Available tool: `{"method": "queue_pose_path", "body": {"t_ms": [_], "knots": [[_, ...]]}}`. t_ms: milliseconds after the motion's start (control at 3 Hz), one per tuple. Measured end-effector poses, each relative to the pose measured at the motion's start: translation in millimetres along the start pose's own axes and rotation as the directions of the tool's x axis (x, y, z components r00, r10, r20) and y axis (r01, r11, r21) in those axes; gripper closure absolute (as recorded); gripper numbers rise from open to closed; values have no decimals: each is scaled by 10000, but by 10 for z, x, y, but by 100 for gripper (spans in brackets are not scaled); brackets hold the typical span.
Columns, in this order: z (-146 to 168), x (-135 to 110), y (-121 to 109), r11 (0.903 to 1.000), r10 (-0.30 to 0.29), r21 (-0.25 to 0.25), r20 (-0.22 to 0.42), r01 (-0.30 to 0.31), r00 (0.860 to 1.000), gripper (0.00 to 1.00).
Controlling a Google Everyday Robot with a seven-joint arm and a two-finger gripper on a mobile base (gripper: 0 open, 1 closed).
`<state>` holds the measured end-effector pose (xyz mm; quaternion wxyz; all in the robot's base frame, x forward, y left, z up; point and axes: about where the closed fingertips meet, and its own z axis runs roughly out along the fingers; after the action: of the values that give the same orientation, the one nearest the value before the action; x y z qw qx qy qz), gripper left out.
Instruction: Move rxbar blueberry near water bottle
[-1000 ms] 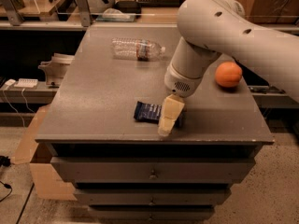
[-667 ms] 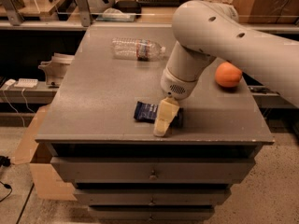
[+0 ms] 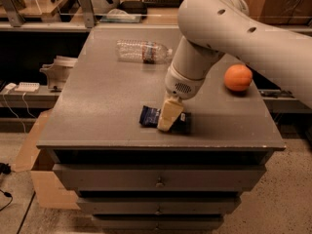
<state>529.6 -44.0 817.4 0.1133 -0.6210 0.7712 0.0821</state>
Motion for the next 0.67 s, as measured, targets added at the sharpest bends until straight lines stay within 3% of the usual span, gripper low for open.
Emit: {"method": "queue_pose_path", "body": {"t_ms": [333,667], "knots": [[-82,-23,-1,10000,-1,0,-1,1,10000,87],[-118,-34,-2,10000,-2,-1,-2,2,10000,100]]}}
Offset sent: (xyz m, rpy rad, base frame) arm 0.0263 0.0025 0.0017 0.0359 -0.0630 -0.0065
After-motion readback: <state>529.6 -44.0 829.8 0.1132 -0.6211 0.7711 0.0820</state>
